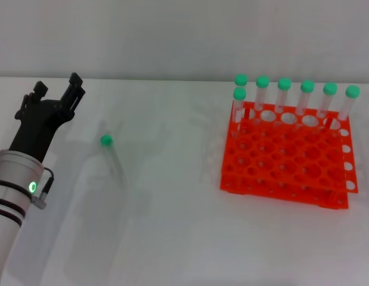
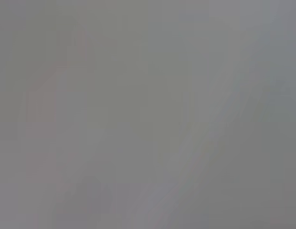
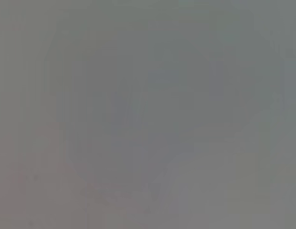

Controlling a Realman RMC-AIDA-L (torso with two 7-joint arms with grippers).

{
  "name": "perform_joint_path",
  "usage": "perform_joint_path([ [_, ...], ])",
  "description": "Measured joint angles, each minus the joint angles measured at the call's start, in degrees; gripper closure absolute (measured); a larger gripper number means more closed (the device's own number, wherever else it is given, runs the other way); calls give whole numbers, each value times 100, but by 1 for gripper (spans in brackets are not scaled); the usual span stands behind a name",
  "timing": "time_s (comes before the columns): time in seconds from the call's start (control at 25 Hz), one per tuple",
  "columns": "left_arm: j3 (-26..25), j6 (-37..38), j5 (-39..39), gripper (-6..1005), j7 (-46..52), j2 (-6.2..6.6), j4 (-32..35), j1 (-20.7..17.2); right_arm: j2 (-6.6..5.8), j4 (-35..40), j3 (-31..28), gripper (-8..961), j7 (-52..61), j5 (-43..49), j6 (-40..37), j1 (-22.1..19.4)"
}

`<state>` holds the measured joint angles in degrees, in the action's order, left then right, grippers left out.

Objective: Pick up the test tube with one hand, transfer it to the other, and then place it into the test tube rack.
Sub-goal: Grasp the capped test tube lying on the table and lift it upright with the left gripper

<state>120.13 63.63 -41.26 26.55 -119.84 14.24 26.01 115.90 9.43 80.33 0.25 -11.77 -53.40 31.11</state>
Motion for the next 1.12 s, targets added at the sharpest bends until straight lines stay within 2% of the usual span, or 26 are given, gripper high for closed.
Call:
perform_joint_path([
  [0.48, -5, -298, 4, 120, -122, 26, -7, 92, 6, -41, 4, 79, 2, -213, 9, -54],
  [0.76, -361, -842, -5, 122, -213, 78, -171, 524, 7, -41, 7, 80, 10, -267, 7, -23],
  [0.8, -502, -1294, 17, 122, -25, 155, -139, 687, 8, -40, 9, 80, 11, -268, 7, -15],
  [0.92, -528, -1423, 34, 122, 77, 207, -124, 752, 12, -39, 6, 80, 11, -270, 8, -5],
  [0.96, -533, -1614, 98, 122, 301, 301, -100, 824, 14, -38, 4, 80, 11, -271, 8, -5],
  [1.04, -525, -2401, 698, 123, 1511, 713, 12, 1067, 18, -37, 12, 80, 11, -272, 10, -5],
  [1.08, -526, -2504, 843, 123, 1727, 779, 28, 1103, 18, -37, 15, 80, 11, -273, 10, -7],
  [1.12, -527, -2725, 1219, 123, 2260, 912, 63, 1168, 20, -36, 17, 80, 11, -273, 11, -17],
])
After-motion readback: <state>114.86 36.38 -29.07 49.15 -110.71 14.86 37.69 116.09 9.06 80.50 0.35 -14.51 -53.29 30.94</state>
